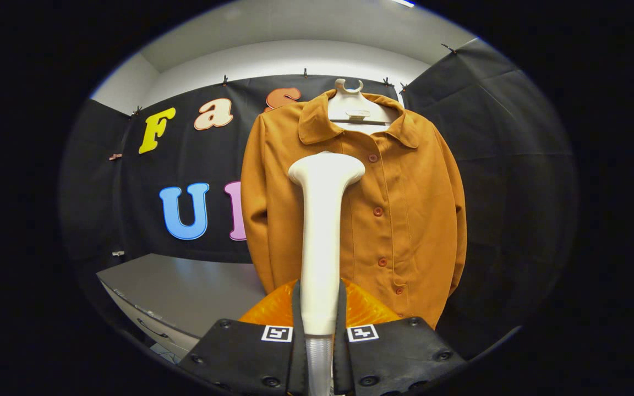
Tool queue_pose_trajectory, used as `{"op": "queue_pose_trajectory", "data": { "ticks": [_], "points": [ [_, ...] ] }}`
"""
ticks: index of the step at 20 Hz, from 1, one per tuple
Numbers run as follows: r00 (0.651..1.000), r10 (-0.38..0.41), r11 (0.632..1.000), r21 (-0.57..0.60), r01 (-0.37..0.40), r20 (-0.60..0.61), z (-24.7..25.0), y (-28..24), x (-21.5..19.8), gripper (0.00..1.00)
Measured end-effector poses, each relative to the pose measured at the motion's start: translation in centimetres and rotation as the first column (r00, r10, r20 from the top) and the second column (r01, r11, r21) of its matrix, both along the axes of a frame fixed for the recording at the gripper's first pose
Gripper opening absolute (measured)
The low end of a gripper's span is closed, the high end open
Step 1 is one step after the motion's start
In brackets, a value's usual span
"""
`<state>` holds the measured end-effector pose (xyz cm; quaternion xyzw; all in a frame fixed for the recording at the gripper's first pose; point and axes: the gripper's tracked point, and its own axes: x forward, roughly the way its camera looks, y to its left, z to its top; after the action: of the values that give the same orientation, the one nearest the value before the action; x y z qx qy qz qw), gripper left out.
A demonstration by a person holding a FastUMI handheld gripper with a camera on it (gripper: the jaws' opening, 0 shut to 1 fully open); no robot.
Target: Iron the clothes twice with a garment steamer, once on the left side and once on the right side.
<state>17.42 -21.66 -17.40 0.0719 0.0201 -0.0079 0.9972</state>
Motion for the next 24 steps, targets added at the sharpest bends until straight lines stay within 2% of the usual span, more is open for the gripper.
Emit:
{"op": "queue_pose_trajectory", "data": {
  "ticks": [16, 20, 24],
  "points": [
    [0.977, 0.018, 1.0, 0.006, -0.017, -0.21, -11.2, -0.1, -3.3, 0.21],
    [0.96, 0.022, 1.0, 0.014, -0.019, -0.279, -14.3, 0.1, -4.3, 0.21],
    [0.921, 0.028, 1.0, 0.014, -0.024, -0.389, -18.4, 0.1, -6.0, 0.21]
  ]
}}
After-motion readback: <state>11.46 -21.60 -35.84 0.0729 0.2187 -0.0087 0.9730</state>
